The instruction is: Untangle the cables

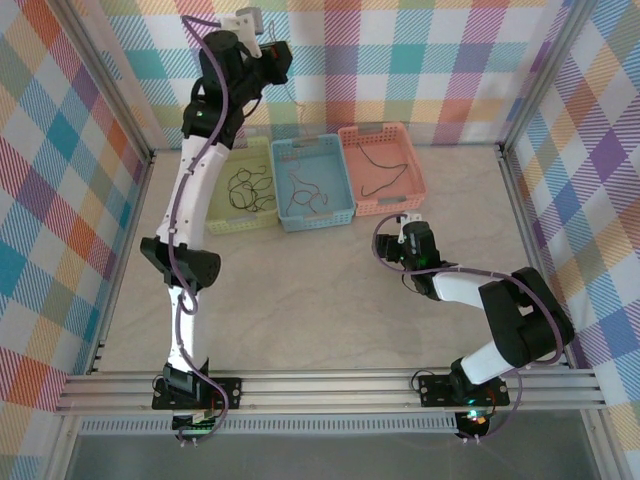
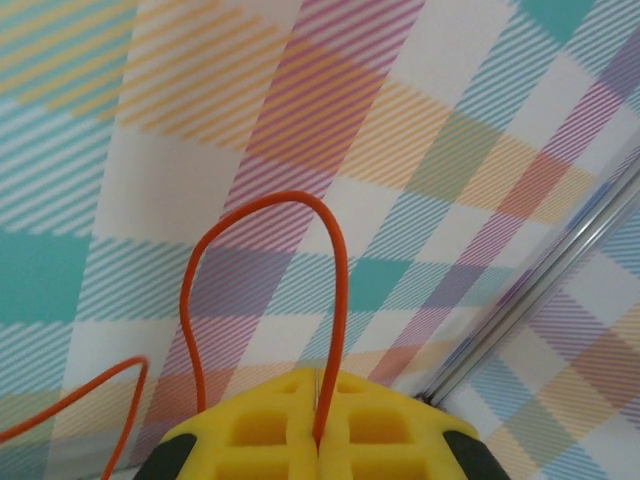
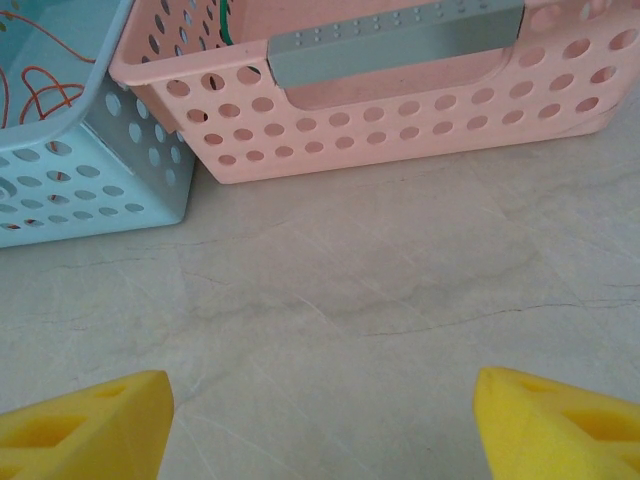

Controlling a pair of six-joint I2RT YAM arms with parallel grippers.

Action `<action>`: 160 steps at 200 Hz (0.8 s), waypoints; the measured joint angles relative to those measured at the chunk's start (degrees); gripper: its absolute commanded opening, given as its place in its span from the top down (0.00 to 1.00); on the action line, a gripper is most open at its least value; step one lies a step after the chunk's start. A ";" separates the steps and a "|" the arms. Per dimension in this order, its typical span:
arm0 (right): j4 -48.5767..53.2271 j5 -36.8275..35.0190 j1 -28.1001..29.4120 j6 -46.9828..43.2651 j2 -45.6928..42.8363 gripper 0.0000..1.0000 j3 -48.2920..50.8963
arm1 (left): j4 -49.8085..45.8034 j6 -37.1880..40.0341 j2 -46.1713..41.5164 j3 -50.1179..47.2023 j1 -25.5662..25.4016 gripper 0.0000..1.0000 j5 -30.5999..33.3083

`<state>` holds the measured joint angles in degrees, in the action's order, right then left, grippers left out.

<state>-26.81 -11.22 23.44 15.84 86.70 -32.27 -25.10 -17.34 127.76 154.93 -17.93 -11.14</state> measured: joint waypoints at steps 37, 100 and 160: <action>0.00 0.00 0.00 0.00 0.00 0.21 0.00 | -0.20 0.04 6.45 -4.92 -1.01 1.00 -0.81; 0.13 0.46 0.00 0.02 0.09 0.21 -0.15 | -3.26 0.13 11.56 -22.36 -2.64 0.95 -1.68; 1.03 0.83 0.00 0.02 0.28 0.21 -0.46 | -9.25 -0.59 8.50 -30.93 -3.23 0.43 -1.57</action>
<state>-25.78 -10.39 23.44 15.86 86.98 -32.73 -34.35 -17.93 136.27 124.01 -21.17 -12.71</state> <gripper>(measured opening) 0.788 0.518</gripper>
